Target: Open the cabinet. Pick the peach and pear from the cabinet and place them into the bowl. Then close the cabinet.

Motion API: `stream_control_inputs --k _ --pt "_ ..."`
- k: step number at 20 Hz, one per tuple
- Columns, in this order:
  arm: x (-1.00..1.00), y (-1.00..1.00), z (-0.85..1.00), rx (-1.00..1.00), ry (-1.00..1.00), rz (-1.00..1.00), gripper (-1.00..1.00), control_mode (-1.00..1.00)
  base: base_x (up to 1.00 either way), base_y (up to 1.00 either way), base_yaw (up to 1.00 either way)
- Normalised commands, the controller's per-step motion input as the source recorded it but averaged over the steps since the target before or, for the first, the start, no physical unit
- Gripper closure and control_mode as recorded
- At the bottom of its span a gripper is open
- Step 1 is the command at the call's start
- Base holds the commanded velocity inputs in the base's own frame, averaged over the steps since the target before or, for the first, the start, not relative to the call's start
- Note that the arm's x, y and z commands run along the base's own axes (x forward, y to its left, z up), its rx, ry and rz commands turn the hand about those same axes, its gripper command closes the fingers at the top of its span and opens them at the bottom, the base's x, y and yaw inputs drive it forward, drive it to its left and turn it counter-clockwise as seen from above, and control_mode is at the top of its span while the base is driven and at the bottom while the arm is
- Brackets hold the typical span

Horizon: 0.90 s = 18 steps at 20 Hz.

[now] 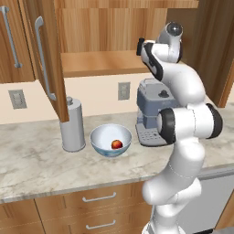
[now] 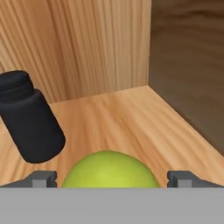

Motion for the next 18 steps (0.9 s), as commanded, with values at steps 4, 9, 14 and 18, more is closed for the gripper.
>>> stream_control_inputs --k 4,9,14,18 --pt "0.21 0.00 -0.38 0.00 0.00 0.00 1.00 -1.00 0.00 0.00 0.00" --pt "0.02 0.00 -0.02 0.00 0.00 0.00 1.00 -1.00 0.00 0.00 0.00" --pt "-0.51 0.03 0.01 0.00 -0.11 0.00 1.00 -1.00 0.00 0.00 0.00" --pt "-0.82 0.15 0.22 0.00 -0.24 0.00 1.00 -1.00 0.00 0.00 0.00"
